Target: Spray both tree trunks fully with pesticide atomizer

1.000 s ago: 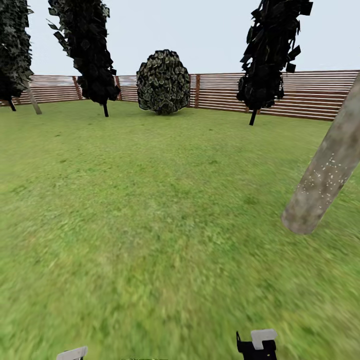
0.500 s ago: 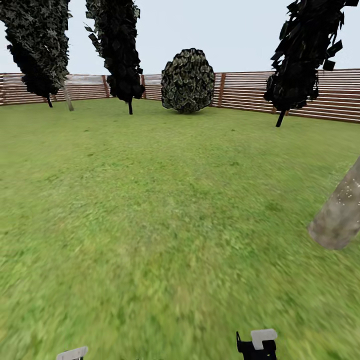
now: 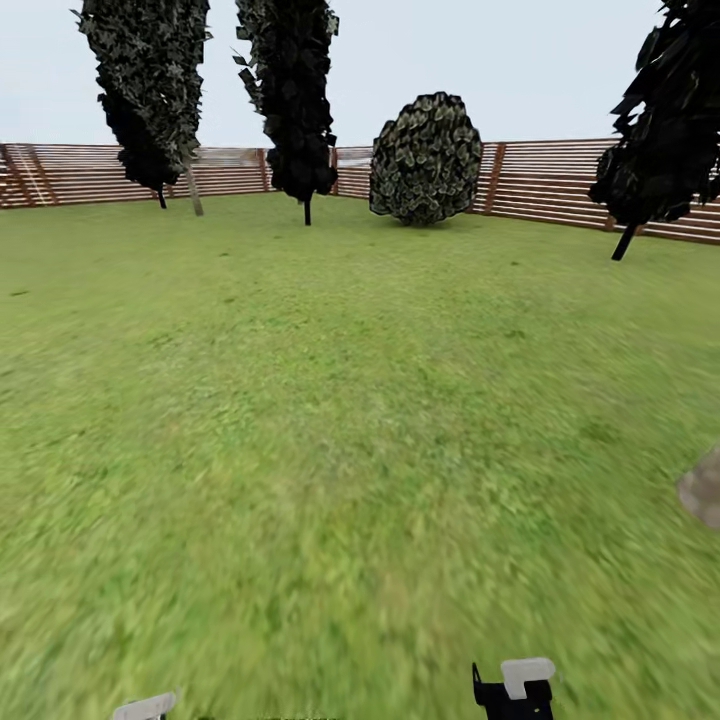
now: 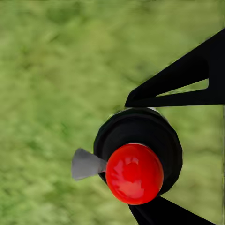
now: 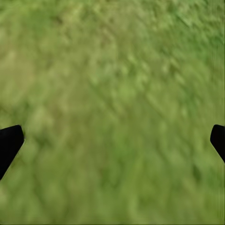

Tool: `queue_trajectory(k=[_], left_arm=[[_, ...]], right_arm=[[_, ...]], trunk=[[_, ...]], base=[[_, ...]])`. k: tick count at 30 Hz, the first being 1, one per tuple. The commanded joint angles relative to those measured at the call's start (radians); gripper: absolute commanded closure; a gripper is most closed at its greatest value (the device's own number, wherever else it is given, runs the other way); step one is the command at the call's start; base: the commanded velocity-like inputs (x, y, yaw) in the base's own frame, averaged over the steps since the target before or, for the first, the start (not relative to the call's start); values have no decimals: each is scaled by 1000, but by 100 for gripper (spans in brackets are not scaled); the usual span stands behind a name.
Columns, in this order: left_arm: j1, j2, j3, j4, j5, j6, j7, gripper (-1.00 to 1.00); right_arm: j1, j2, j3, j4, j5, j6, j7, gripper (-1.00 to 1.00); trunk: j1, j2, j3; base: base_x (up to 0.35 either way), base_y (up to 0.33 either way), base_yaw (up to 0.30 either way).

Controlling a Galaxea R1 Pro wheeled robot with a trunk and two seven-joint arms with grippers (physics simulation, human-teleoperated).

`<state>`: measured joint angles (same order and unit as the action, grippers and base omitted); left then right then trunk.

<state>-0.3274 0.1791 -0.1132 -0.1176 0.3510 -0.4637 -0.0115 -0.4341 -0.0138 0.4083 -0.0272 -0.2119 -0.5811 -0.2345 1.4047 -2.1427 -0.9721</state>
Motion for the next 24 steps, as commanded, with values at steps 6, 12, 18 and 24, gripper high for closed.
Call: queue_trajectory(k=[6,12,18,24], left_arm=[[-1,-1,-10,0,10,-2,-2,100],[-1,0,-8,1,11,-3,-1,100],[-1,0,-8,1,11,-1,-1,100],[-1,0,-8,1,13,-1,-1,100]], right_arm=[[0,0,9,0,-7,-2,-3,-100],[0,0,9,0,-7,-2,-3,-100],[0,0,9,0,-7,-2,-3,-100],[0,0,9,0,-7,-2,-3,-100]], trunk=[[0,0,-3],[0,0,-5],[0,0,-7],[0,0,-9]], base=[[0,0,281],[10,3,281],[197,150,281],[245,205,281]])
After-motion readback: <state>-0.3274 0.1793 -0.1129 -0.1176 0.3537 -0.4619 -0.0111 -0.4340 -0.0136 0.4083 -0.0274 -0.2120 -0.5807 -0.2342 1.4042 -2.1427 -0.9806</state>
